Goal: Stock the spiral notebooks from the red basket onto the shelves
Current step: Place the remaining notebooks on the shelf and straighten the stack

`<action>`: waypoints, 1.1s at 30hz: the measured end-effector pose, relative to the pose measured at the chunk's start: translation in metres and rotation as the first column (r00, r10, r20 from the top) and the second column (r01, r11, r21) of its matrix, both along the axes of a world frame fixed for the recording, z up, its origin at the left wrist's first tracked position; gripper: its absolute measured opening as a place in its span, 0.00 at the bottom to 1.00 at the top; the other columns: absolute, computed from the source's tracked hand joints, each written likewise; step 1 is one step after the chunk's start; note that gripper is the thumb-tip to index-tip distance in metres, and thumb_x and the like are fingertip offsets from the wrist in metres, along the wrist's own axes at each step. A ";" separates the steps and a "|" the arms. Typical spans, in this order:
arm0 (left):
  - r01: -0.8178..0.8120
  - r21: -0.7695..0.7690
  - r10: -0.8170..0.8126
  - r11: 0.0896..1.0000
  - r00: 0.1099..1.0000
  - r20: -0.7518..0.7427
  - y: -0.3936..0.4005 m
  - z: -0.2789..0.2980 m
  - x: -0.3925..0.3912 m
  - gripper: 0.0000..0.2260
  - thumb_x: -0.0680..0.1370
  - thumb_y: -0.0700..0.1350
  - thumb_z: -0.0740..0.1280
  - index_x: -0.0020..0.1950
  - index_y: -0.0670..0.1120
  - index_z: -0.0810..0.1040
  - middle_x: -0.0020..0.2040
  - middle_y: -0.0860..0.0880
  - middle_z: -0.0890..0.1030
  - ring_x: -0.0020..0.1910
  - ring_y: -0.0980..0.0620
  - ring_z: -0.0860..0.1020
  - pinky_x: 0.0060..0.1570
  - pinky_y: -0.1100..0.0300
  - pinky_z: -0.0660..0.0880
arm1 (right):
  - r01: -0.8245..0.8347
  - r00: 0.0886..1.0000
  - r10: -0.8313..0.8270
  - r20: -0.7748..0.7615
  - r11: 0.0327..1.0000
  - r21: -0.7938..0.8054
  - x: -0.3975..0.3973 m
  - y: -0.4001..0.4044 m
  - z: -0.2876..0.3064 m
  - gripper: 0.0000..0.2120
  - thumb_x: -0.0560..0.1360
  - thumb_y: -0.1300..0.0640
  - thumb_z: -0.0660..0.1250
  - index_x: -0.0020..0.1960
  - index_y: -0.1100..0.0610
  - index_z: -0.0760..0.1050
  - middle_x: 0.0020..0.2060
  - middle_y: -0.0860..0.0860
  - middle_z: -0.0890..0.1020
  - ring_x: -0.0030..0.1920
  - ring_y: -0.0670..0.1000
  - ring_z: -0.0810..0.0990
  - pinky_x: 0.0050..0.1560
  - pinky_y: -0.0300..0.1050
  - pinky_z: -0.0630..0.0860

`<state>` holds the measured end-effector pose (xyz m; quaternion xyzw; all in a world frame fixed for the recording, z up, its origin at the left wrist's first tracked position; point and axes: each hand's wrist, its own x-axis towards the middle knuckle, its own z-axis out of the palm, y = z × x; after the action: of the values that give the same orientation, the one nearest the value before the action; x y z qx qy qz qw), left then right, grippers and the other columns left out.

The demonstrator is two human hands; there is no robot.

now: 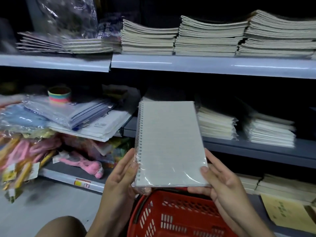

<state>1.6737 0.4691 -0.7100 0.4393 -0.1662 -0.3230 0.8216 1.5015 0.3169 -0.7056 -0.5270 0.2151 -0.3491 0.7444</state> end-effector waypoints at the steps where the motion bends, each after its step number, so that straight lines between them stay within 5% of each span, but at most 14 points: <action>1: 0.000 0.003 0.000 1.000 1.000 -0.006 -0.004 0.001 0.004 0.19 0.77 0.40 0.65 0.68 0.50 0.76 0.62 0.48 0.83 0.59 0.47 0.83 0.50 0.54 0.83 | 0.009 1.000 -0.009 0.013 1.000 0.010 0.005 -0.002 0.000 0.26 0.72 0.61 0.66 0.69 0.49 0.73 0.55 0.55 0.86 0.52 0.58 0.86 0.36 0.52 0.84; 9: -0.030 -0.029 0.030 0.999 1.000 0.000 -0.061 0.032 0.072 0.16 0.78 0.40 0.65 0.65 0.48 0.79 0.59 0.45 0.85 0.48 0.50 0.86 0.35 0.59 0.81 | 0.043 0.999 -0.043 0.000 0.999 0.001 0.071 -0.052 0.023 0.22 0.81 0.64 0.63 0.72 0.50 0.70 0.56 0.50 0.86 0.46 0.59 0.87 0.48 0.56 0.84; 16: -0.089 0.008 0.088 0.996 0.990 0.110 -0.108 0.060 0.124 0.12 0.81 0.40 0.65 0.63 0.40 0.80 0.54 0.42 0.86 0.42 0.54 0.85 0.31 0.63 0.78 | 0.070 0.996 -0.067 -0.060 0.996 0.056 0.128 -0.084 0.046 0.20 0.82 0.64 0.61 0.74 0.58 0.69 0.58 0.55 0.84 0.43 0.56 0.88 0.52 0.53 0.82; 19: -0.136 0.060 0.122 0.989 0.972 0.202 -0.108 0.062 0.126 0.12 0.79 0.41 0.68 0.61 0.41 0.81 0.54 0.42 0.86 0.46 0.52 0.85 0.36 0.62 0.81 | 0.069 0.997 -0.067 -0.032 0.995 0.077 0.133 -0.092 0.046 0.24 0.80 0.63 0.67 0.73 0.55 0.66 0.56 0.53 0.83 0.43 0.59 0.88 0.55 0.51 0.81; 23: -0.201 0.177 0.113 0.963 0.903 0.415 -0.094 0.052 0.115 0.19 0.72 0.40 0.75 0.62 0.48 0.82 0.51 0.47 0.87 0.51 0.50 0.86 0.50 0.61 0.82 | 0.008 1.000 -0.009 -0.026 1.000 -0.028 0.120 -0.092 0.030 0.32 0.68 0.63 0.75 0.69 0.58 0.68 0.58 0.49 0.85 0.57 0.52 0.85 0.61 0.52 0.79; 27: -0.292 0.173 0.176 0.941 0.854 0.490 -0.100 0.044 0.115 0.19 0.70 0.40 0.77 0.60 0.49 0.82 0.44 0.47 0.88 0.47 0.50 0.87 0.54 0.54 0.80 | 0.118 0.991 -0.127 -0.051 0.981 -0.156 0.120 -0.094 0.021 0.25 0.70 0.69 0.74 0.63 0.55 0.76 0.54 0.49 0.87 0.53 0.50 0.86 0.51 0.37 0.81; 33: -0.477 0.095 0.365 0.874 0.772 0.521 -0.142 0.047 0.124 0.14 0.73 0.41 0.76 0.58 0.46 0.83 0.35 0.47 0.86 0.34 0.61 0.83 0.37 0.74 0.75 | 0.346 0.938 -0.347 0.013 0.931 -0.115 0.152 -0.101 0.022 0.17 0.72 0.63 0.76 0.59 0.56 0.78 0.38 0.56 0.87 0.36 0.57 0.86 0.35 0.37 0.80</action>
<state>1.7979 0.3266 -0.6627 0.6208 -0.2272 -0.0247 0.7499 1.6539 0.2156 -0.6834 -0.5242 0.2872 -0.4847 0.6386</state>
